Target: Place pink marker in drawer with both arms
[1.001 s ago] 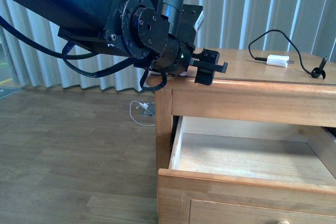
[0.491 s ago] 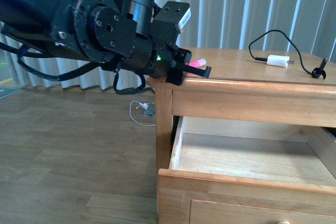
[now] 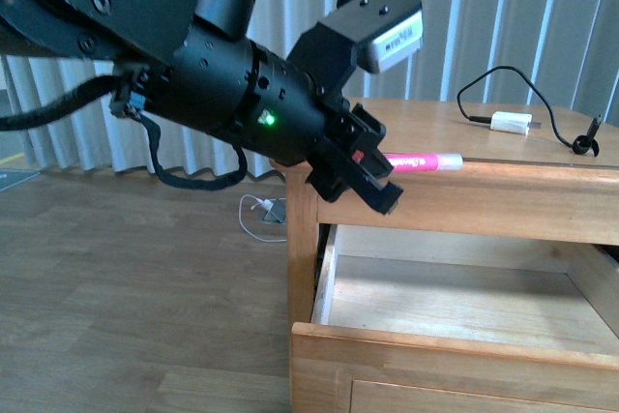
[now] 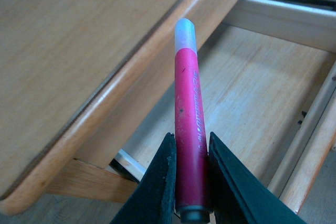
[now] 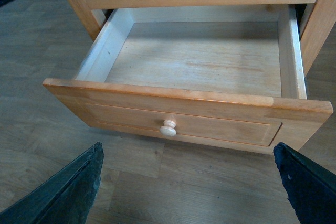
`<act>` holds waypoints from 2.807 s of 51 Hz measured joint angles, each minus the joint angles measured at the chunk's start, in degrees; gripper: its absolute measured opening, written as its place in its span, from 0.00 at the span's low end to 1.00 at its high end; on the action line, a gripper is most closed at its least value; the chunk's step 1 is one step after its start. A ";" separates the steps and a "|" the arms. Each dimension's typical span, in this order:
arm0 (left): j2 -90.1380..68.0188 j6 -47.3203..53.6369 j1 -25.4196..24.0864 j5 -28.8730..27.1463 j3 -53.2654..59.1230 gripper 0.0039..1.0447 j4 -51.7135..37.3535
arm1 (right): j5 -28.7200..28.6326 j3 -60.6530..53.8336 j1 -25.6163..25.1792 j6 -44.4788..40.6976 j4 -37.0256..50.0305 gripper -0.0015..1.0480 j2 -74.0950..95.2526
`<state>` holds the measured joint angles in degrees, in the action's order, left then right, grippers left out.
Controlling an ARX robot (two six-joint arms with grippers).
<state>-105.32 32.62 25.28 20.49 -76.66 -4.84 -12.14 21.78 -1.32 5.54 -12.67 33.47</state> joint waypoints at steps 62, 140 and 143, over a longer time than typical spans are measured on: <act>-4.76 -22.47 3.02 -20.61 6.25 0.96 -20.87 | -0.02 0.00 0.00 0.00 0.00 0.92 0.00; 83.67 -33.11 -24.70 -21.03 72.19 0.04 -12.28 | -0.02 0.00 -0.04 -0.15 0.00 0.92 0.00; 84.80 -33.09 -25.05 -20.79 72.67 0.04 -11.69 | 0.00 0.00 -0.04 -0.15 0.00 0.92 0.00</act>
<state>-20.51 -0.47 0.23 -0.30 -3.99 -16.53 -12.14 21.78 -1.37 5.39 -12.67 33.47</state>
